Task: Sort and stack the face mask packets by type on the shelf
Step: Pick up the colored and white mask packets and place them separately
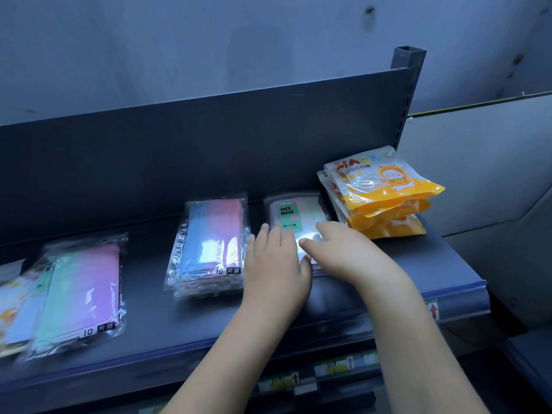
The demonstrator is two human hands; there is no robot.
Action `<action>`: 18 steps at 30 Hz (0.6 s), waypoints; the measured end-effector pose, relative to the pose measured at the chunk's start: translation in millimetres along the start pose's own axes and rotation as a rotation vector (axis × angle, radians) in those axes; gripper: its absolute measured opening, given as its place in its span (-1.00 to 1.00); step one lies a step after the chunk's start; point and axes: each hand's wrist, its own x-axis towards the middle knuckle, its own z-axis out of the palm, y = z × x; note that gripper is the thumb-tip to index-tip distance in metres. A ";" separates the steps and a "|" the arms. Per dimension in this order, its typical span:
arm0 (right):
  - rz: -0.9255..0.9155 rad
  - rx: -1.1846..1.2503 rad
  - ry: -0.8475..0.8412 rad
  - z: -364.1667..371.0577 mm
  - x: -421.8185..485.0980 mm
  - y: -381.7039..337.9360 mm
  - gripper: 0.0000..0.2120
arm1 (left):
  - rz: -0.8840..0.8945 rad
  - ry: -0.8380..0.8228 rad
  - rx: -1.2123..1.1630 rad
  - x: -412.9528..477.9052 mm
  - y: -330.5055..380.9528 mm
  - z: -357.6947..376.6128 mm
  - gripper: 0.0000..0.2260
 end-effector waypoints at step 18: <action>-0.427 -0.160 0.189 108.8 0.6 -137.1 -0.34 | -0.296 0.101 0.011 -36.1 -186.6 -84.8 -0.39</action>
